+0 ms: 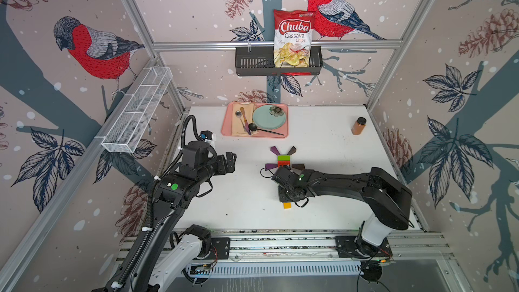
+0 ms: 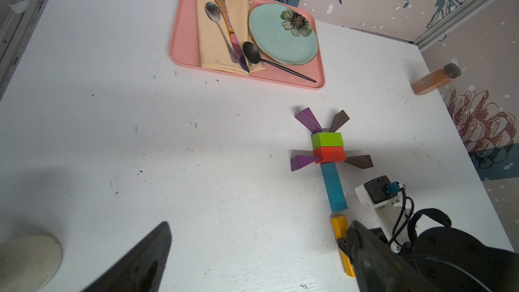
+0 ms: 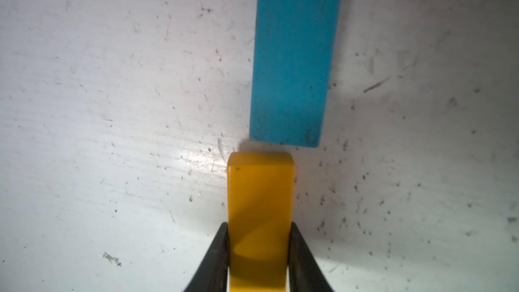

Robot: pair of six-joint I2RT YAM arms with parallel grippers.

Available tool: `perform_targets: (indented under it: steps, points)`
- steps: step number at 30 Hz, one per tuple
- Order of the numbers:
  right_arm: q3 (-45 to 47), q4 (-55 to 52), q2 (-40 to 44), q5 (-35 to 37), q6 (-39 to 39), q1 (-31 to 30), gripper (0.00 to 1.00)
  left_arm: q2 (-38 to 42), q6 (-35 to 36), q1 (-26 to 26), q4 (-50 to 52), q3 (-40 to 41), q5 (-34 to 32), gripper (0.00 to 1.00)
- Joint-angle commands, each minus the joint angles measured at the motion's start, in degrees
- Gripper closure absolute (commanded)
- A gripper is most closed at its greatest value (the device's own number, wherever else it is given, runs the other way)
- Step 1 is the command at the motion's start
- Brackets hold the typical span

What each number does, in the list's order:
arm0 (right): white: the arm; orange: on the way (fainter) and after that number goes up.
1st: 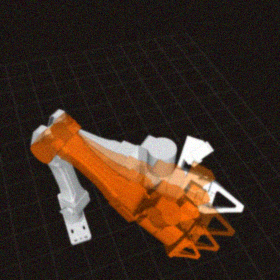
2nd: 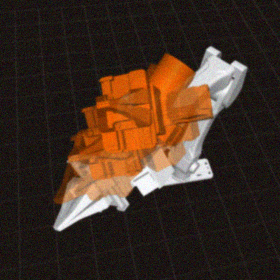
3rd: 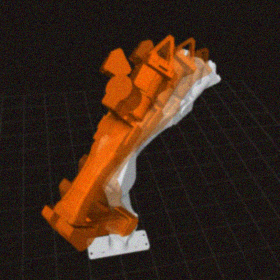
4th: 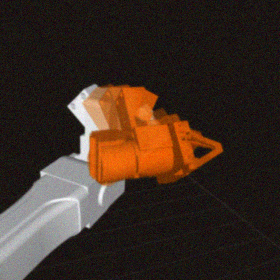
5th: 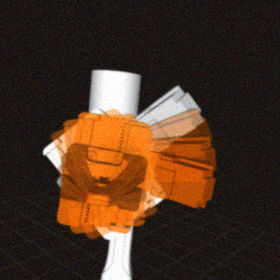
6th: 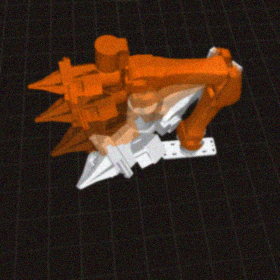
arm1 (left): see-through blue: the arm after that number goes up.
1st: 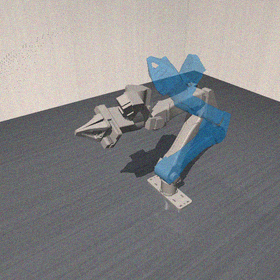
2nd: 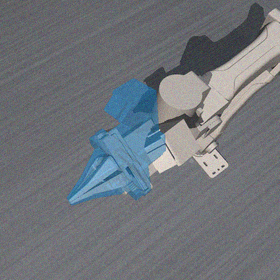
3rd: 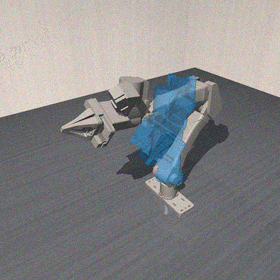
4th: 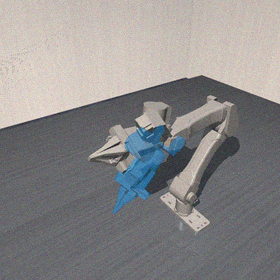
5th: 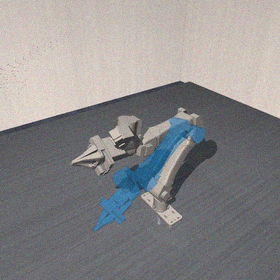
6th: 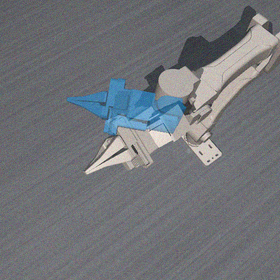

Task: Assemble a small pinwheel with building blocks
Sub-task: Assemble the building block at the center of the board.

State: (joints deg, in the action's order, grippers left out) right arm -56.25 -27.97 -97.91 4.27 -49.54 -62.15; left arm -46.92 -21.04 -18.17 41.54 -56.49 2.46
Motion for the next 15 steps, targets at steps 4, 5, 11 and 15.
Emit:
perform_targets:
  steps: [4,5,11,15]
  points:
    - [-1.4,-5.9,-1.2,1.2,-2.7,-0.1,0.72,0.4,0.3,0.3,0.8,-0.2,-1.1,0.03]
    - [-1.6,-6.6,-1.2,1.7,-3.1,-0.1,0.72,0.4,0.3,0.3,0.8,-0.2,-1.1,0.03]
    - [-2.2,-7.1,-0.8,2.7,-3.9,-0.4,0.71,0.7,0.5,0.4,0.4,0.2,-0.6,0.03]
    - [-3.0,-7.2,-1.5,2.9,-3.6,-0.5,0.7,0.8,0.8,0.4,0.3,0.3,-0.6,0.03]
